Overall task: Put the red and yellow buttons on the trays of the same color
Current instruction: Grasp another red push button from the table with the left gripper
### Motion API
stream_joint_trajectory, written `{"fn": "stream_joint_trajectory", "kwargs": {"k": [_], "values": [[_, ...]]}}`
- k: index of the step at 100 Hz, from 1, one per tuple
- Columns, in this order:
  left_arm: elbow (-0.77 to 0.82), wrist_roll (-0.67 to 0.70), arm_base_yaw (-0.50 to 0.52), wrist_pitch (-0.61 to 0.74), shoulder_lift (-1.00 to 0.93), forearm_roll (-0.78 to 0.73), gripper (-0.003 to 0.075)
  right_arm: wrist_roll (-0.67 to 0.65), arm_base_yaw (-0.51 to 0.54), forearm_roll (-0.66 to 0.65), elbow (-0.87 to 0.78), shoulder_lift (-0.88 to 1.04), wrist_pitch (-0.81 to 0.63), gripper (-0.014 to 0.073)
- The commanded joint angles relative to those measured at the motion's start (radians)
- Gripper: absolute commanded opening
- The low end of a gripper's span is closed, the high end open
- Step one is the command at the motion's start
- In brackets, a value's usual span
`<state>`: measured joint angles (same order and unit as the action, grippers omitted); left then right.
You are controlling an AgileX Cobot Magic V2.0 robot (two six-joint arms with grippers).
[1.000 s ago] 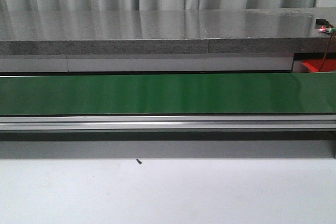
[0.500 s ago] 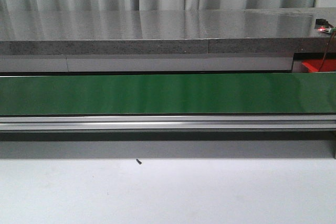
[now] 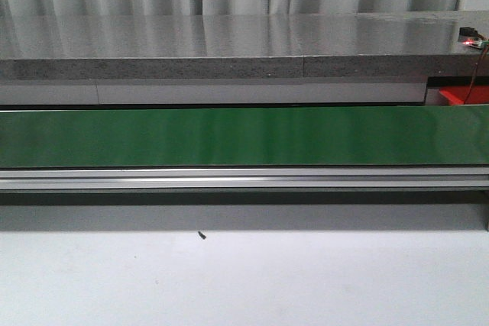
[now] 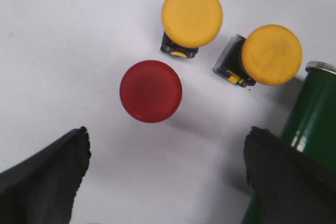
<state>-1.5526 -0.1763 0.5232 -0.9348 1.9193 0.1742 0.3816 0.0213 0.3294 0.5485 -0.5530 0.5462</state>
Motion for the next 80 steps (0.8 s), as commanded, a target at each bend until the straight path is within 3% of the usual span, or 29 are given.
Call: {"fn": "stream_joint_trajectory", "kwargs": {"k": [1,80], "values": [[-0.056,-0.001,0.001,0.029,-0.026,0.003,0.0588,0.002,-0.002,0.01,0.026,0.002,-0.06,-0.0068],[-0.155,-0.001,0.001,0.011,0.106,-0.028,0.0588,0.002,-0.002,0.01,0.026,0.002,-0.061,-0.0068]]}}
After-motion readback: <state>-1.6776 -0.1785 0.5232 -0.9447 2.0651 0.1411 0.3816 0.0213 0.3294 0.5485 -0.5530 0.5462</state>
